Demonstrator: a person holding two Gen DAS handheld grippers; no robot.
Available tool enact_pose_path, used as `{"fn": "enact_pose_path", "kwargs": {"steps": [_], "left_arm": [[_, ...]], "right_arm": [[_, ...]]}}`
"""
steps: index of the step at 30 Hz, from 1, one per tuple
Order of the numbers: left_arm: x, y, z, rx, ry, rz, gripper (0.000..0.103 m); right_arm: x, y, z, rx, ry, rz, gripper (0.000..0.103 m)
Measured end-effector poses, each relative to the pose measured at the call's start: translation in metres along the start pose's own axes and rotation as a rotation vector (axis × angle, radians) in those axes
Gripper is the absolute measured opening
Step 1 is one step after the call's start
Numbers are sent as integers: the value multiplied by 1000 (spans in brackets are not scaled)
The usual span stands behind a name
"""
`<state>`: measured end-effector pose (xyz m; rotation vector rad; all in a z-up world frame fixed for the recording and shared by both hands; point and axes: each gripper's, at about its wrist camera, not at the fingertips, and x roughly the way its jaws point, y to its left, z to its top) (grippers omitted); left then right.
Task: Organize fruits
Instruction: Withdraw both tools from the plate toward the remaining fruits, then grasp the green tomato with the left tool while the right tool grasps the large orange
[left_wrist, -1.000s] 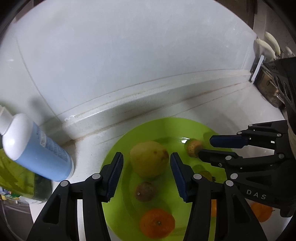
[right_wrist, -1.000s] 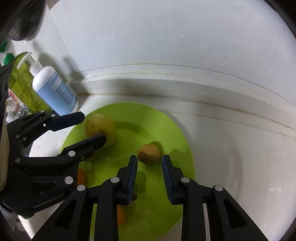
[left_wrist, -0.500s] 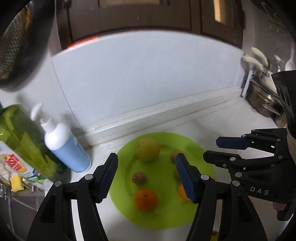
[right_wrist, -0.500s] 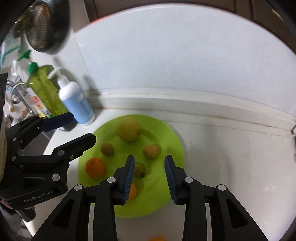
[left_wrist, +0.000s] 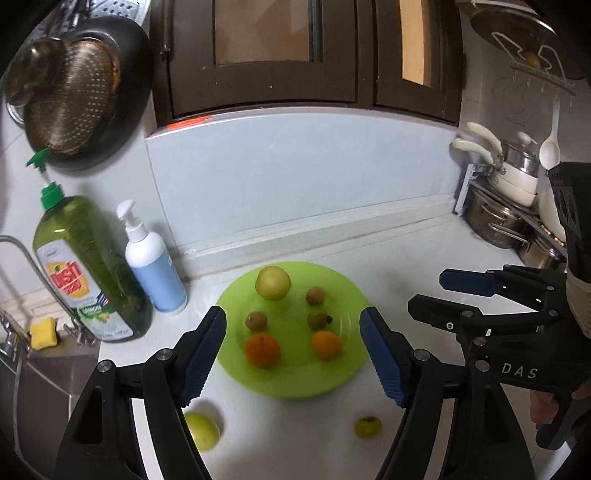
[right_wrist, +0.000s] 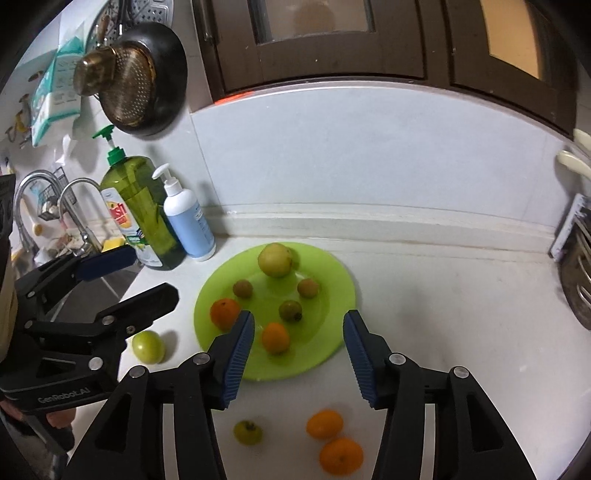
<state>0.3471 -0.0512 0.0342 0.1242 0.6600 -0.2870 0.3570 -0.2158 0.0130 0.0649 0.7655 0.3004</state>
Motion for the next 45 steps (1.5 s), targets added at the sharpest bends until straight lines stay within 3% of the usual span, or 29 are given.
{"fn": "enact_pose_path", "kwargs": {"steps": [9, 18, 37, 45], "left_arm": [[-34, -18, -28, 19, -34, 15, 78], [-33, -35, -59, 5, -2, -5, 78], [16, -59, -112, 33, 111, -49, 78], [47, -62, -121, 21, 173, -102, 65]], "right_arm": [[-32, 1, -33, 6, -15, -34, 54], [-43, -6, -61, 11, 4, -59, 54], [-2, -33, -113, 36, 147, -75, 54], [18, -37, -119, 40, 193, -42, 54]]}}
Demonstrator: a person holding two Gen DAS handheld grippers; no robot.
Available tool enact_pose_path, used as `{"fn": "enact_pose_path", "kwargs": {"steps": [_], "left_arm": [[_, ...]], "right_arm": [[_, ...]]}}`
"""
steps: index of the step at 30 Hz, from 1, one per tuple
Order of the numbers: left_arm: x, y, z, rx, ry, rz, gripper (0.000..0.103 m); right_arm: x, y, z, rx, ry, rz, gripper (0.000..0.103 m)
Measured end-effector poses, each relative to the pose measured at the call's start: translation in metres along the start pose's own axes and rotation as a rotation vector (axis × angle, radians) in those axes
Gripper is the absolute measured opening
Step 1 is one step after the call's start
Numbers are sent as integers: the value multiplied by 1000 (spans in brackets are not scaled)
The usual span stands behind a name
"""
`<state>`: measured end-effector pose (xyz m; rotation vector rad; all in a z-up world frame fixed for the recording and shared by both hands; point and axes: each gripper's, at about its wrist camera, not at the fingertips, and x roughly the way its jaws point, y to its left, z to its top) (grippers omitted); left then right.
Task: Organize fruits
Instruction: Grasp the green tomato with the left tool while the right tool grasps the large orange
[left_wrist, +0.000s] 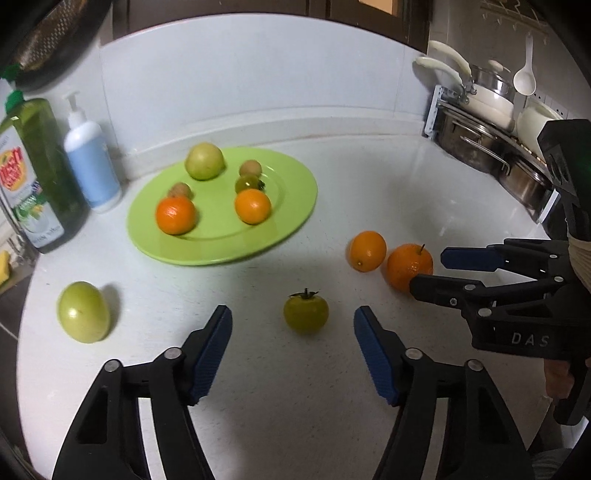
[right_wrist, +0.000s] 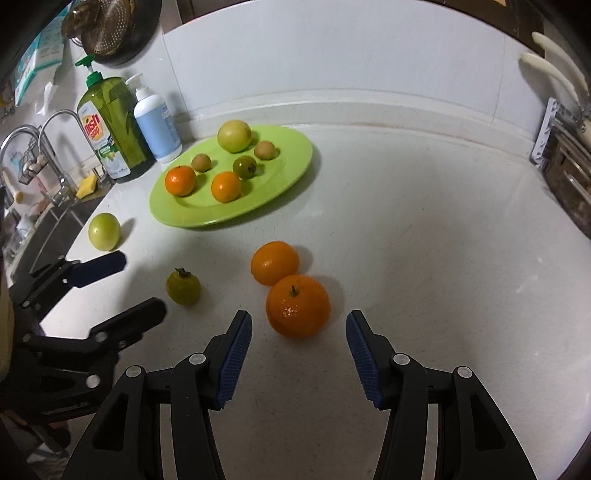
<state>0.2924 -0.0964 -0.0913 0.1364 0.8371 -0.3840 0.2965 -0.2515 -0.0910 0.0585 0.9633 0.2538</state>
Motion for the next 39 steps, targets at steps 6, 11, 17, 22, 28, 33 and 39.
{"fn": "enact_pose_path", "kwargs": {"steps": [6, 11, 17, 22, 28, 33, 39], "left_arm": [[18, -2, 2, 1, 31, -29, 58], [25, -5, 4, 11, 41, -29, 50], [33, -3, 5, 7, 62, -32, 40], [35, -4, 5, 18, 67, -34, 30], [32, -4, 6, 17, 60, -36, 30], [25, -4, 9, 16, 47, -38, 30], [15, -6, 11, 20, 32, -43, 30]], "right_arm": [[6, 0, 1, 4, 7, 7, 49], [14, 0, 3, 9, 21, 15, 46], [18, 2, 3, 2, 23, 9, 44], [18, 3, 3, -9, 21, 3, 42], [18, 3, 2, -7, 16, 1, 42], [15, 4, 1, 0, 9, 4, 42], [4, 6, -1, 14, -9, 12, 42]]}}
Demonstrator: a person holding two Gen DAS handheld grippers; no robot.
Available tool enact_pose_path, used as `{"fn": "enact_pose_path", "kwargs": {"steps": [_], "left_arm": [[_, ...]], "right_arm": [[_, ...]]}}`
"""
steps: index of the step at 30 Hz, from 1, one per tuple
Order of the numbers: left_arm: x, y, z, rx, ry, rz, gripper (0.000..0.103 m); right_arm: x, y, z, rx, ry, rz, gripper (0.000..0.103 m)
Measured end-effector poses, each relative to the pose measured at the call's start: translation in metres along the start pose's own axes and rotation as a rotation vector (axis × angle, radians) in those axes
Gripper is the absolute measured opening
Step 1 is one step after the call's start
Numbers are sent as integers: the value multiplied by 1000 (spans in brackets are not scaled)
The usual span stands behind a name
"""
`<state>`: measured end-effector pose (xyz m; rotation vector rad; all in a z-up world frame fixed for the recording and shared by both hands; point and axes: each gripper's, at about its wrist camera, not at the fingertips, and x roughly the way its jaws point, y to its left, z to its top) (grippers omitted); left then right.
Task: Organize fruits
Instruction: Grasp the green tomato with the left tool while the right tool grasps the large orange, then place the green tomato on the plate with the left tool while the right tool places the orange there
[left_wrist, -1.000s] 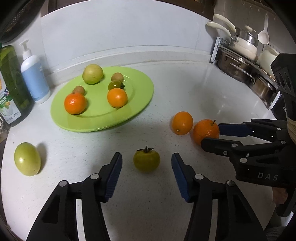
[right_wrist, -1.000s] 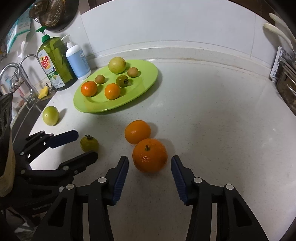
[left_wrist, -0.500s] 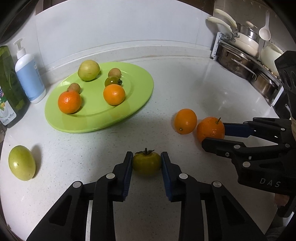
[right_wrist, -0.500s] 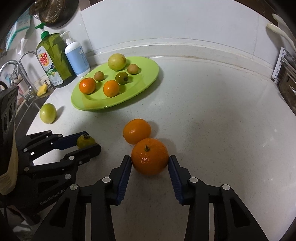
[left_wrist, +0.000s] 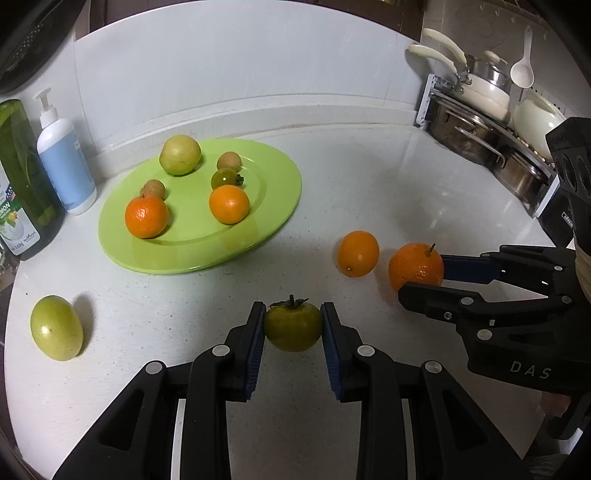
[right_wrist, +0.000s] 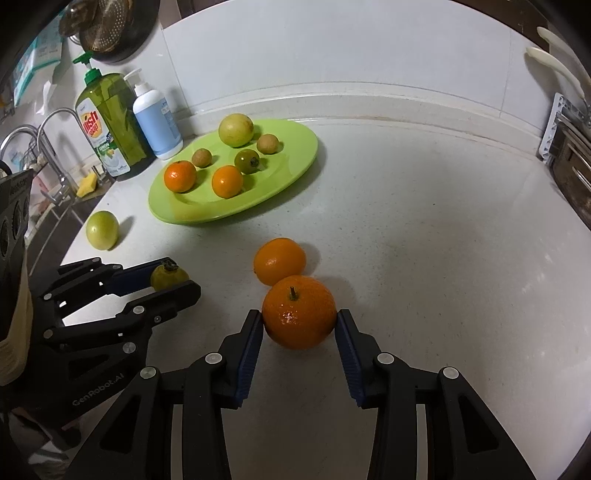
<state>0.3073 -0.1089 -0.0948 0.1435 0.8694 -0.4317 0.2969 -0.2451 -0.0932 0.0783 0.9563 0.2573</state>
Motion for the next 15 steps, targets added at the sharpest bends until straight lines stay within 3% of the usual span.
{"fn": "enact_pose_path", "kwargs": {"steps": [15], "left_arm": [[-53, 22, 15, 3, -102, 23, 30]], "right_arm": [[-30, 31, 21, -35, -80, 34, 42]]}}
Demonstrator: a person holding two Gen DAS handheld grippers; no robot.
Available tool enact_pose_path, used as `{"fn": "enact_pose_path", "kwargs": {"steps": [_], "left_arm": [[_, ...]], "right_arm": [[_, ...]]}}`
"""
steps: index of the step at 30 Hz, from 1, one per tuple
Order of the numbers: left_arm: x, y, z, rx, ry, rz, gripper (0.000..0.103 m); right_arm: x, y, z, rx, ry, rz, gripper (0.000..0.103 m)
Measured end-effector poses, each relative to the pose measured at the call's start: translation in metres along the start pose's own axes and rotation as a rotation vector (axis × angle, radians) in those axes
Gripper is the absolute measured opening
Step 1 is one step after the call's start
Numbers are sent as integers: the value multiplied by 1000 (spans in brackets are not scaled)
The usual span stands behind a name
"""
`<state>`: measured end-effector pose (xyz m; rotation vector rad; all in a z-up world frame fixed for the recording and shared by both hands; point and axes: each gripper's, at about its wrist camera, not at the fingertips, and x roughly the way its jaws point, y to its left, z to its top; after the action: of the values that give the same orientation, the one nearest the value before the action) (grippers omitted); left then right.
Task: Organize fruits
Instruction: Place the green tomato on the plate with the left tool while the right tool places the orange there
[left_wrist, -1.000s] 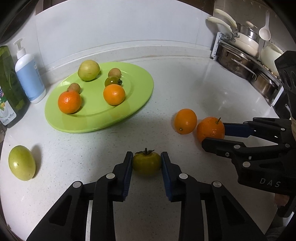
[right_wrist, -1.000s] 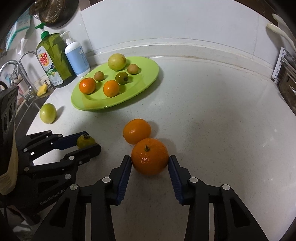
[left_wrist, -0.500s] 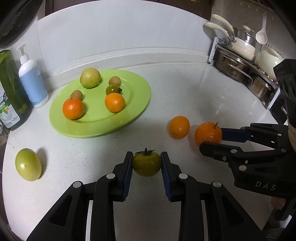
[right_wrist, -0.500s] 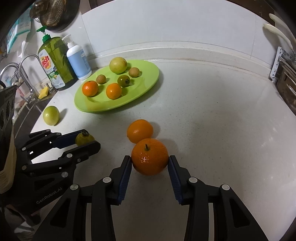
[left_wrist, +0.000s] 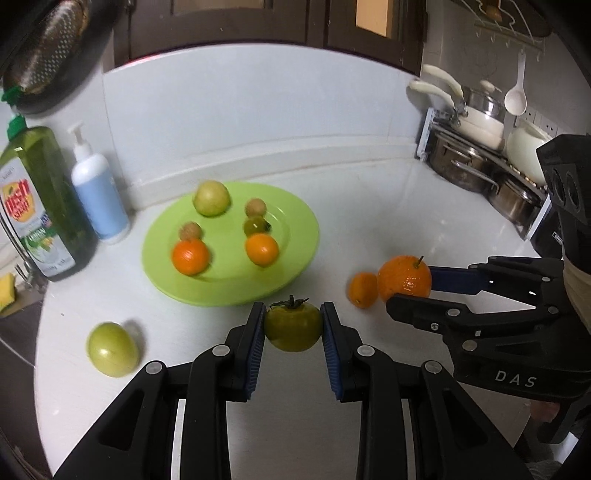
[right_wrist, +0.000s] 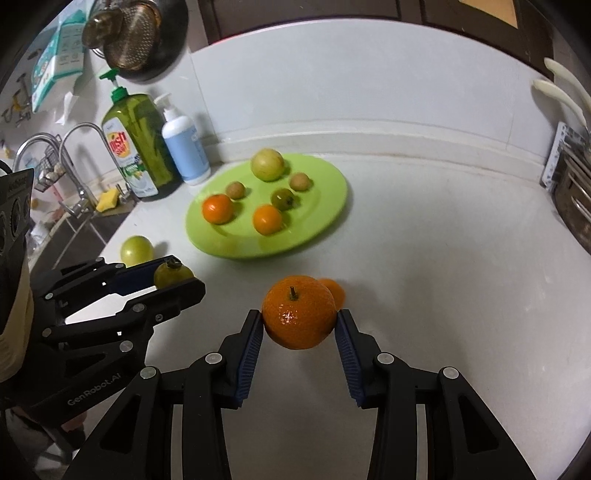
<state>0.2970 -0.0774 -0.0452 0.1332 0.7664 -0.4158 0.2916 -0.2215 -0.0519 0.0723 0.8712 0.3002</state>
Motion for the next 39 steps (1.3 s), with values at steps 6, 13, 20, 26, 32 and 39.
{"fn": "enact_pose_path", "kwargs": {"steps": [6, 13, 20, 26, 32, 39], "left_arm": [[-15, 16, 13, 10, -40, 22, 30], [-28, 39, 31, 31, -90, 53, 30], [-29, 63, 52, 49, -101, 63, 30], [-20, 82, 68, 70, -86, 54, 30], [0, 100, 81, 83, -45, 22, 30], [39, 115, 93, 125, 27, -31, 30]], "right_arm": [[-4, 19, 19, -37, -38, 12, 42], [-5, 38, 43, -71, -77, 18, 42], [6, 51, 71, -67, -96, 11, 42], [16, 59, 91, -61, -104, -4, 42], [30, 62, 110, -35, -106, -16, 42], [59, 61, 125, 1, -72, -28, 42]]}}
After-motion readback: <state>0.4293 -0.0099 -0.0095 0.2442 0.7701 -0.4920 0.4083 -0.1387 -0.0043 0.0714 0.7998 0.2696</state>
